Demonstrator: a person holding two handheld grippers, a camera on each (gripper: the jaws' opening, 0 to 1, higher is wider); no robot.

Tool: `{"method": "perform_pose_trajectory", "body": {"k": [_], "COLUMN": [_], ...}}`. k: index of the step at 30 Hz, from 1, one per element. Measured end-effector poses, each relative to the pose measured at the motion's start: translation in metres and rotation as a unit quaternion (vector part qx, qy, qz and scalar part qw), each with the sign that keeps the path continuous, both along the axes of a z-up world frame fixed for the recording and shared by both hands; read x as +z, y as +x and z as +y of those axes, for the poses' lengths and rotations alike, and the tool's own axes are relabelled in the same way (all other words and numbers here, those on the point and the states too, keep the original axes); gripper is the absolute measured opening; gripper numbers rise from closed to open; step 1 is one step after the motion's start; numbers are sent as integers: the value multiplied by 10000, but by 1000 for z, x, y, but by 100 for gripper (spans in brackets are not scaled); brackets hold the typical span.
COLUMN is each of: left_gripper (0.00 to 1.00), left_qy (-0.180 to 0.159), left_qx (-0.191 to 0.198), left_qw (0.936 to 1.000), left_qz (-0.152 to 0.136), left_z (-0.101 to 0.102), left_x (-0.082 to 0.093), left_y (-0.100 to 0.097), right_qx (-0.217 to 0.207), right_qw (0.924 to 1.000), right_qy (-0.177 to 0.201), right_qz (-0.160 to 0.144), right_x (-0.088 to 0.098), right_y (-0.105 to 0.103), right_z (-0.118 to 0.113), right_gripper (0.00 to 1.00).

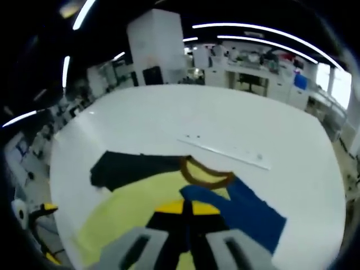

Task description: Fold the garment on the visible template until the final outline fits inside the template.

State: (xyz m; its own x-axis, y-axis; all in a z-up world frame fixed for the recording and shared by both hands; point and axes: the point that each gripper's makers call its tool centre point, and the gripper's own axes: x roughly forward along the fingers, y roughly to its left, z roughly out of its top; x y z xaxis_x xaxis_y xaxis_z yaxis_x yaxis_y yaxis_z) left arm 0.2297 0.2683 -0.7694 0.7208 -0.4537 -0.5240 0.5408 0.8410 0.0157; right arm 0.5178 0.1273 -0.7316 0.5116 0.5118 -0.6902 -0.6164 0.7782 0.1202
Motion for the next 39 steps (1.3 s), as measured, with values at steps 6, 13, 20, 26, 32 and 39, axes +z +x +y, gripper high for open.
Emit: {"method": "perform_pose_trajectory", "body": {"k": [6, 13, 20, 26, 32, 39], "left_gripper": [99, 98, 99, 98, 98, 98], "left_qy": [0, 21, -88, -78, -28, 21], "left_qx": [21, 47, 111, 150, 126, 112], "left_qw": [10000, 9999, 9997, 9995, 9994, 9991], "left_qz": [51, 107, 182, 256, 332, 408], "left_z": [2, 5, 7, 9, 11, 13], "left_x": [-2, -3, -5, -8, -12, -14], "left_y": [-2, -5, -10, -14, -18, -21], "right_qx": [81, 250, 320, 397, 443, 457], "right_qw": [9999, 9995, 9992, 9989, 9986, 9982], "right_qy": [141, 131, 173, 181, 163, 250], "right_qz": [51, 118, 173, 186, 227, 311], "right_x": [1, -5, -6, -6, -11, -13], "right_y": [-2, -8, -13, -16, -14, -20], "right_z": [19, 41, 54, 66, 78, 90], "right_gripper": [0, 0, 0, 0, 0, 0]}}
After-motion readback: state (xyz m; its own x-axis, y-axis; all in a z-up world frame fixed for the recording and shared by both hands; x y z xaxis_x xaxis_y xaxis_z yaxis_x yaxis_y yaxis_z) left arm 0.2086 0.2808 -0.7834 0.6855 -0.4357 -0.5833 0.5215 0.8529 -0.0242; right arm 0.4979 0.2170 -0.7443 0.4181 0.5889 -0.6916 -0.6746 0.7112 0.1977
